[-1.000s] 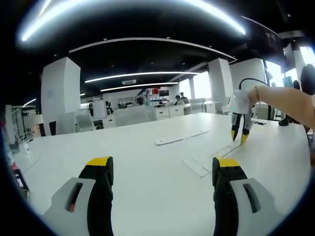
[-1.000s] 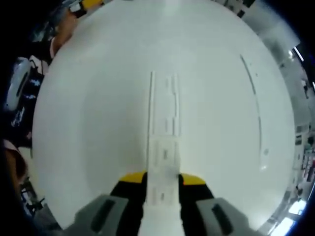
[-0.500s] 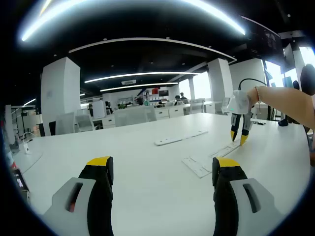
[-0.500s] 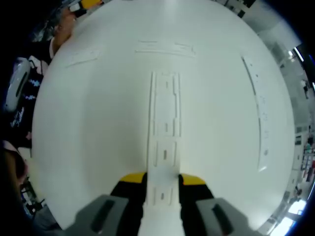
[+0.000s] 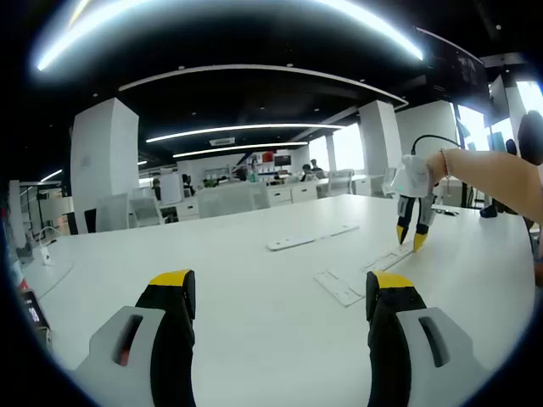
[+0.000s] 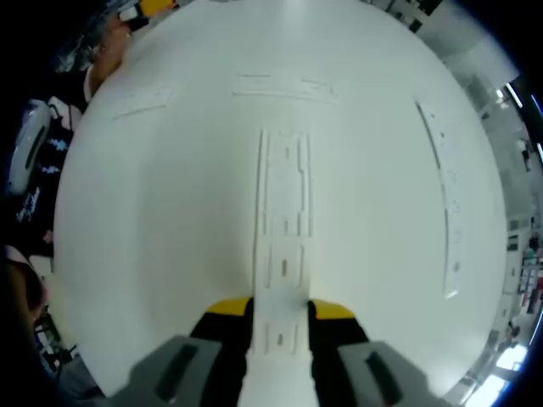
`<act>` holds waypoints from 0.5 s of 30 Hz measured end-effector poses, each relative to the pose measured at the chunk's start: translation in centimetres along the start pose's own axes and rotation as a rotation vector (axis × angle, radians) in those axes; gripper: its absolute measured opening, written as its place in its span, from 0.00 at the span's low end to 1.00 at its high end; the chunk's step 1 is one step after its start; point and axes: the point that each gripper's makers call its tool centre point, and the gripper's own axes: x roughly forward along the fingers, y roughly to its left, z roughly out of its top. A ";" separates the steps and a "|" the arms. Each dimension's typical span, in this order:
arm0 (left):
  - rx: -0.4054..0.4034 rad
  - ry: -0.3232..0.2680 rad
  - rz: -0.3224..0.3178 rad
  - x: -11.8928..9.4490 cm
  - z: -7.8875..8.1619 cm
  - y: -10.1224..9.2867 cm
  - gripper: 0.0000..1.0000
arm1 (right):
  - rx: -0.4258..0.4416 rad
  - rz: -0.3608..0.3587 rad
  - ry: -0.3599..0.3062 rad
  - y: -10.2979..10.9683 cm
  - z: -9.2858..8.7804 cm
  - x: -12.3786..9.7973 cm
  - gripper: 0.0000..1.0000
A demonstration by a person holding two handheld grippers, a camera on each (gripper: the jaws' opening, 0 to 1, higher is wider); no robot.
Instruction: Locate the socket holder cover, grip the socket holder cover, clip it into the socket holder slot.
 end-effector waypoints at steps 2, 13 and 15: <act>-0.001 0.001 -0.001 0.0 0.0 0.0 0.81 | 0.009 -0.008 -0.003 -0.1 0.1 0.0 0.30; -0.001 0.002 -0.001 0.0 -0.1 0.0 0.81 | 0.028 -0.058 -0.041 -0.8 0.9 -0.9 0.36; -0.001 0.002 -0.001 -0.1 -0.1 0.0 0.81 | 0.026 -0.077 -0.062 -0.9 1.6 -1.6 0.36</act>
